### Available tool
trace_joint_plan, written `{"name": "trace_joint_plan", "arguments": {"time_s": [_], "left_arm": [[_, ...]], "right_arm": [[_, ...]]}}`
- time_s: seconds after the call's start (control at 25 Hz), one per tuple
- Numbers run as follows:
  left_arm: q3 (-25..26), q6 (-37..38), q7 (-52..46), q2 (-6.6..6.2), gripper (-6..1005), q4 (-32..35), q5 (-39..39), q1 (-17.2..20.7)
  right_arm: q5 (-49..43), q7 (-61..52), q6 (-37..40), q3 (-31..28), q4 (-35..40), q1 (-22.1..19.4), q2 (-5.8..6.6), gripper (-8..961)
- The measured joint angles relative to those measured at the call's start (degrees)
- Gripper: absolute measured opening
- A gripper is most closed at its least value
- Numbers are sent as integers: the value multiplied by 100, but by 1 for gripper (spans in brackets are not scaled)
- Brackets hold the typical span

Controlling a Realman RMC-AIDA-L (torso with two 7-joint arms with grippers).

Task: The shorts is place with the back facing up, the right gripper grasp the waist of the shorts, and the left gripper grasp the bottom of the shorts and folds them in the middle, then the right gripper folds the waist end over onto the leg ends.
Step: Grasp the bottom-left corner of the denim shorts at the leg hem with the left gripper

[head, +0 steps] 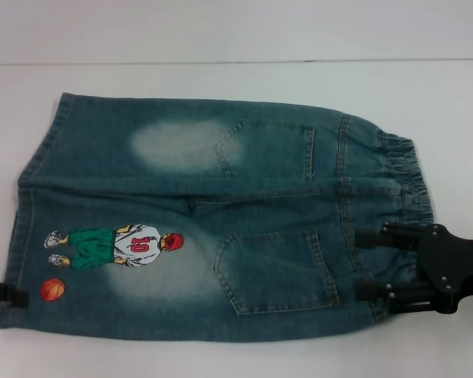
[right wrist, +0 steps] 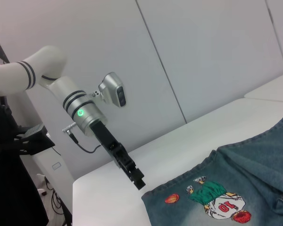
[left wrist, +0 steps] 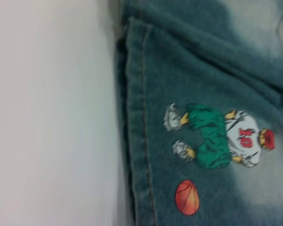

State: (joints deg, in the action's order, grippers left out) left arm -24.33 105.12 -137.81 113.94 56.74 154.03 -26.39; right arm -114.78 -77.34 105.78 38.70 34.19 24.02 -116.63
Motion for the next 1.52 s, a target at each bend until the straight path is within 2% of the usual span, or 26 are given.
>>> {"name": "trace_joint_plan", "arguments": {"time_s": [0.4, 0.96, 1.52], "left_arm": [[-251, -151, -6, 4, 904, -111, 64, -67], [-276, -322, -12, 24, 903, -184, 236, -145], [-439, -335, -9, 120, 903, -208, 153, -209]], "right_arm": [[-1, 0, -16, -3, 0, -7, 0, 912], [-1, 0, -38, -3, 0, -28, 0, 911], [-9, 0, -36, -3, 0, -22, 0, 912]]}}
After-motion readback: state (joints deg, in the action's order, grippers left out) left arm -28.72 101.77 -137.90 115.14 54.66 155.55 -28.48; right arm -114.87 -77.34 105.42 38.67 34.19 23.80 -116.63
